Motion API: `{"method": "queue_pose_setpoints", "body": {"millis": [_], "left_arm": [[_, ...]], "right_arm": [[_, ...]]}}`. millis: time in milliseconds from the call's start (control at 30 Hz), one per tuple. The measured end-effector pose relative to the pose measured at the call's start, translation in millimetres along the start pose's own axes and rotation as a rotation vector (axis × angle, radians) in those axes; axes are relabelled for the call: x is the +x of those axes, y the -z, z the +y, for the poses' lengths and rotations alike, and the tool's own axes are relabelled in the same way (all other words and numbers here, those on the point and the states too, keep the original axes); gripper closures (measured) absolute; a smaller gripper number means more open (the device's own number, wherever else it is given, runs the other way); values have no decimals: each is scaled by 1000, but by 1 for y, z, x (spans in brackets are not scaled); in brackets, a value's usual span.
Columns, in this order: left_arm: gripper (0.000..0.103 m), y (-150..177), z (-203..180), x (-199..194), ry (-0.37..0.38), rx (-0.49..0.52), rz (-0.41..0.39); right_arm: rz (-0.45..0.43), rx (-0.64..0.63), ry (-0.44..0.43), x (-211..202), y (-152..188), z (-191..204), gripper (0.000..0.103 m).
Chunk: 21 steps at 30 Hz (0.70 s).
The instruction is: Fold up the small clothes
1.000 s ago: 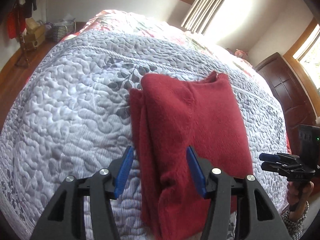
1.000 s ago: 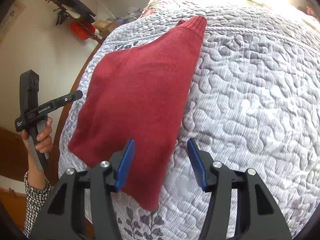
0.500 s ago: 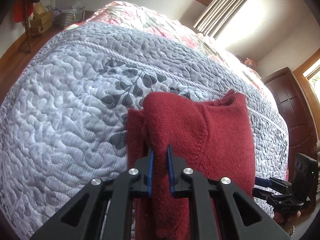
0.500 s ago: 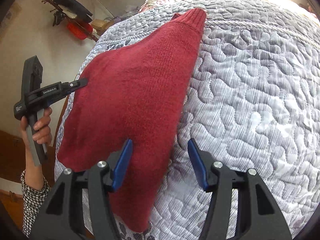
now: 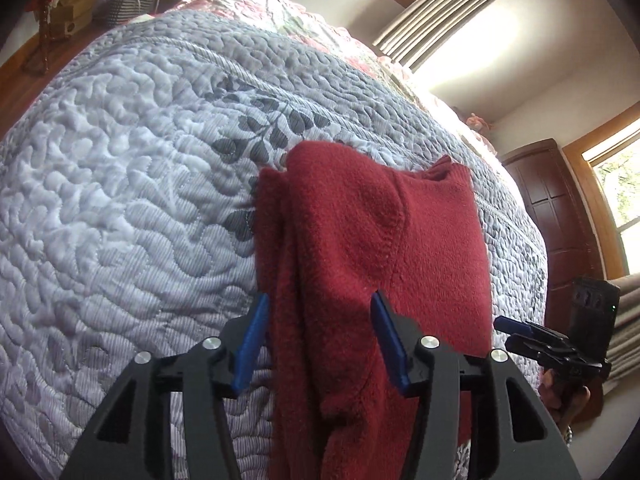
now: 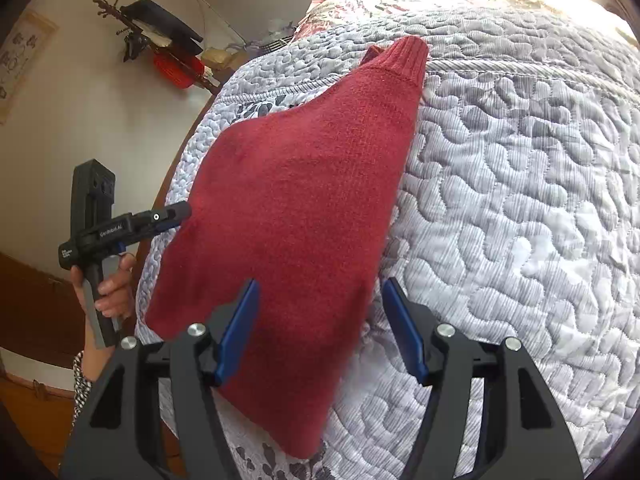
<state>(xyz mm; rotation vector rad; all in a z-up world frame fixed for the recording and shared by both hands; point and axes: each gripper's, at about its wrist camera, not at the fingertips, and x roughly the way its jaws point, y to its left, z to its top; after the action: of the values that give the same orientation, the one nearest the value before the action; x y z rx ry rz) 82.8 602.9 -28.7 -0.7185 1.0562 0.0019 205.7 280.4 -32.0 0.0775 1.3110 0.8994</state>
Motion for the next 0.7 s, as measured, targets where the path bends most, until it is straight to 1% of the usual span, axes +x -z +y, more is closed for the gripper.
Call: {"method": "queue_pose_setpoints", "body": {"millis": [67,133,233,300,367,433,467,500,533,567,600,633,667,700], "left_arm": [[46,0,1,7,24,3,25],[43,-2,2,17,61,-4,55],[39,-6,5,31,92,-15,89],[38,-8,10,37,117,-31,107],[38,-9,13,41,145,-45,116],[39,-9,11,45,155,-50,121],[40,-8,6,47,148,-37,124],[45,-6,2,48,134,-18,122],[52,-5,-2,48,121,0,116],[55,-3,-3,48,117,11,112],[64,-2,-3,46,124,10,106],[71,0,-2,45,135,-3,94],[73,2,-1,43,143,-19,78],[75,3,-2,40,142,-24,57]], "right_arm": [[20,19,-19,7,-3,-1,39],[39,31,-35,16,-4,-2,38],[54,51,-42,27,-6,-6,31],[65,70,-76,32,-7,-10,28],[67,75,-91,35,-8,-12,27],[73,77,-98,41,-13,-11,27],[78,83,-102,45,-14,-11,27],[84,95,-112,49,-15,-13,29],[86,103,-121,52,-15,-14,32],[85,106,-123,53,-15,-14,37],[80,107,-129,52,-14,-14,44],[72,101,-136,51,-13,-13,48],[61,93,-144,48,-13,-12,55],[53,87,-148,44,-11,-12,59]]}}
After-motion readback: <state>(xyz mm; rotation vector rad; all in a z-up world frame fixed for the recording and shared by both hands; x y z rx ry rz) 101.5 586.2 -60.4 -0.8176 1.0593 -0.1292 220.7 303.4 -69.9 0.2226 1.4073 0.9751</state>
